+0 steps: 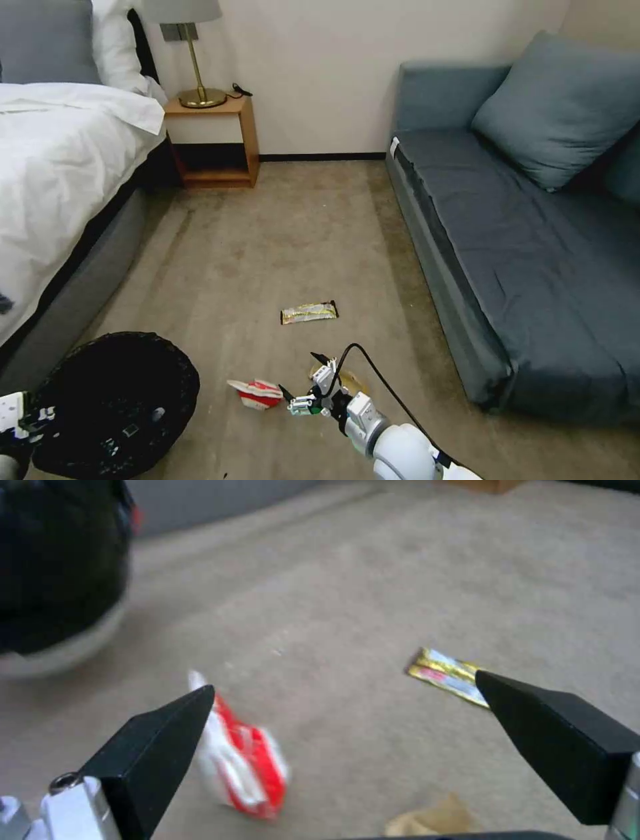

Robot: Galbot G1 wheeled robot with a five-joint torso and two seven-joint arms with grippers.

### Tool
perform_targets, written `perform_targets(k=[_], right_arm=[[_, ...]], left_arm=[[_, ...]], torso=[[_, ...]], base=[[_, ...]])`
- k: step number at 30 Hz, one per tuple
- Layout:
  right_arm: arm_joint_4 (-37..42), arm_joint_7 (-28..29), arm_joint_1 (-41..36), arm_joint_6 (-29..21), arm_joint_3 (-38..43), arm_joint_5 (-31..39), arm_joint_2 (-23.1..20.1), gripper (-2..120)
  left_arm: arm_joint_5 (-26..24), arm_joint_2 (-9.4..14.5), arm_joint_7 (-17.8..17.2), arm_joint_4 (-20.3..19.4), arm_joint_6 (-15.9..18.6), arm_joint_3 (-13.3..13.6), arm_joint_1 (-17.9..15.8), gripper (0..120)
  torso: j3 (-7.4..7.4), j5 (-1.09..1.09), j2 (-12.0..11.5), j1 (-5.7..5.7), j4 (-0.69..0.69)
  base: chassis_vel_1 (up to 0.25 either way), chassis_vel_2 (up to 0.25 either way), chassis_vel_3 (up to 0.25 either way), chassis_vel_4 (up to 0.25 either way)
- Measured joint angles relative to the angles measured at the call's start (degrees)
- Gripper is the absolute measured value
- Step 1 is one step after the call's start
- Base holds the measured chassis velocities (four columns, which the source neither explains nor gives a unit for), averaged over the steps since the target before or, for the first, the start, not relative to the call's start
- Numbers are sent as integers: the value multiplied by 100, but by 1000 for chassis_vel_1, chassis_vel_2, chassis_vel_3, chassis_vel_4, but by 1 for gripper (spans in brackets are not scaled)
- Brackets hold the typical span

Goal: Pick up the trash bin, then pick up the garbage on the floor and place it into the trash bin.

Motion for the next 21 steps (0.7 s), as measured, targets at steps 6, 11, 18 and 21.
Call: perform_targets(k=[6, 11, 18, 21], right_arm=[[-525, -372, 299, -442, -4, 166, -170, 100], [-1117, -660, 516, -494, -19, 64, -253, 100], [-1986, -989, 758, -425, 103, 266, -175, 96], [-2096, -1046, 830, -424, 53, 278, -167, 88]], left_arm=[[13, -23, 3, 8, -14, 17, 8, 3], [43, -69, 7, 33, -31, 14, 19, 3], [158, -138, 28, 58, -86, 21, 44, 3], [188, -137, 30, 50, -90, 41, 55, 3]], torso=[[0, 0, 0, 0, -1], [0, 1, 0, 0, 1], [0, 1, 0, 0, 0], [0, 0, 0, 0, 0]], base=[[-61, 64, 56, -82], [0, 0, 0, 0], [0, 0, 0, 0], [0, 0, 0, 0]])
